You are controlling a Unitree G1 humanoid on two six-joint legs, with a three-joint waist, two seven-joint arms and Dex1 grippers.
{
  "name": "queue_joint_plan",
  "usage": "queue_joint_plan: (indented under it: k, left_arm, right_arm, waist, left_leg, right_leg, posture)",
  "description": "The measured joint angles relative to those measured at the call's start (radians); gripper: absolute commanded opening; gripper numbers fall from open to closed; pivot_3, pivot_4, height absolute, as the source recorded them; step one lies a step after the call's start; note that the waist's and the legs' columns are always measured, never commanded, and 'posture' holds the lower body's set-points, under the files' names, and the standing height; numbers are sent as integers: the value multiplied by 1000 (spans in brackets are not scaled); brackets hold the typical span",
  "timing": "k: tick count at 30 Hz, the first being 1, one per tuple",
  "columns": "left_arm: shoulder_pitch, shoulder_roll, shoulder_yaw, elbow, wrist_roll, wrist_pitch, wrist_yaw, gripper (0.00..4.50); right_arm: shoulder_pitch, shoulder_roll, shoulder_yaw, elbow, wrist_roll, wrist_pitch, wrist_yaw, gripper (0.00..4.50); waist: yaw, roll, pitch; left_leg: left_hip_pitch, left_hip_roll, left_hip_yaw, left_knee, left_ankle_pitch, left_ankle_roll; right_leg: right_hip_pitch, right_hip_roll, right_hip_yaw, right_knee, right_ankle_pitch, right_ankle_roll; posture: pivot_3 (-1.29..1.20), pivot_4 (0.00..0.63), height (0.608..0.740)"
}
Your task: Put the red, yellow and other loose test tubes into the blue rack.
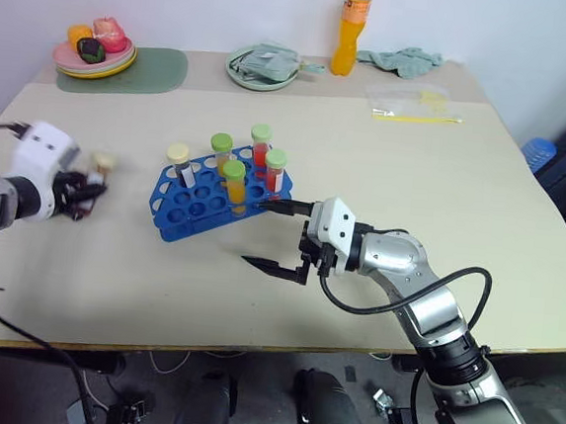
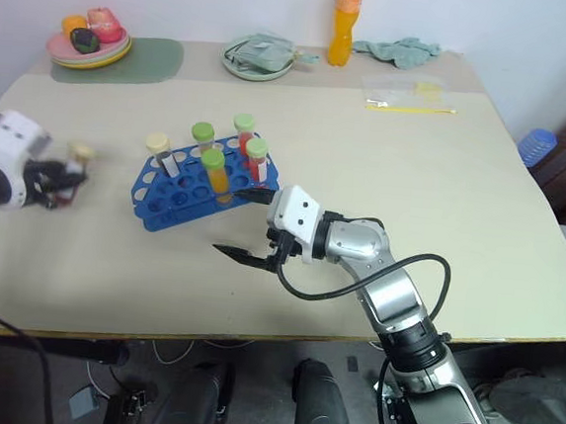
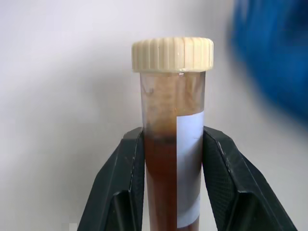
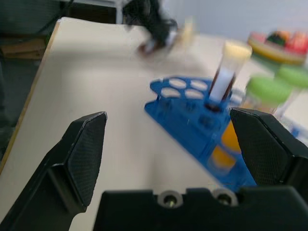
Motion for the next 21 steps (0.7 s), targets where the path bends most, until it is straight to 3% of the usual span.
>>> queue_joint_plan:
  k: [2, 5, 8, 11, 16, 21]
  left_arm:
    - [108, -193, 183, -217, -103, -58, 50, 1695]
    - [210, -356, 225, -418, -178, -76, 139, 1695]
    - [276, -488, 90, -567, -81, -158, 265, 1695]
    - [293, -540, -92, -568, 112, -291, 369, 1695]
    - [282, -693, -316, -378, 399, -552, 576, 1695]
    - [232, -762, -415, -234, 501, -689, 654, 1695]
  right_arm:
    - [39, -2, -36, 25, 18, 41, -20, 4500]
    - [61, -5, -62, 54, 20, 64, -39, 4500]
    - [72, -2, -74, 63, 22, 66, -48, 4500]
    - [71, 7, -74, 89, 21, 65, -54, 4500]
    - [54, 22, -69, 132, 17, 57, -56, 4500]
    - [50, 35, -68, 127, 17, 59, -71, 4500]
  waist:
    - [2, -1, -1]
    - [9, -2, -1]
    - [25, -2, -1]
    - [24, -2, -2]
    - [22, -1, -2]
    - [25, -1, -2]
  left_leg:
    - [0, -1, 0, 0, 0, 0]
    - [1, -3, 2, 2, 0, 0]
    - [4, -4, 2, 3, 0, 0]
    - [8, -3, 2, 4, 0, 0]
    - [11, -3, 2, 2, 0, 0]
    - [11, -3, 2, 2, 0, 0]
  right_leg:
    - [1, -2, 1, -2, 1, 1]
    - [3, -1, 1, -1, 2, 3]
    - [7, 1, 1, -1, 2, 3]
    - [11, 3, 1, -2, 2, 2]
    - [14, 4, 1, -3, 2, 2]
    - [14, 3, 1, -3, 2, 3]
  posture:
    - [0, 150, 740]
    - [0, 150, 740]
    - [0, 150, 740]
    - [0, 150, 740]
    - [0, 150, 740]
    - [0, 150, 740]
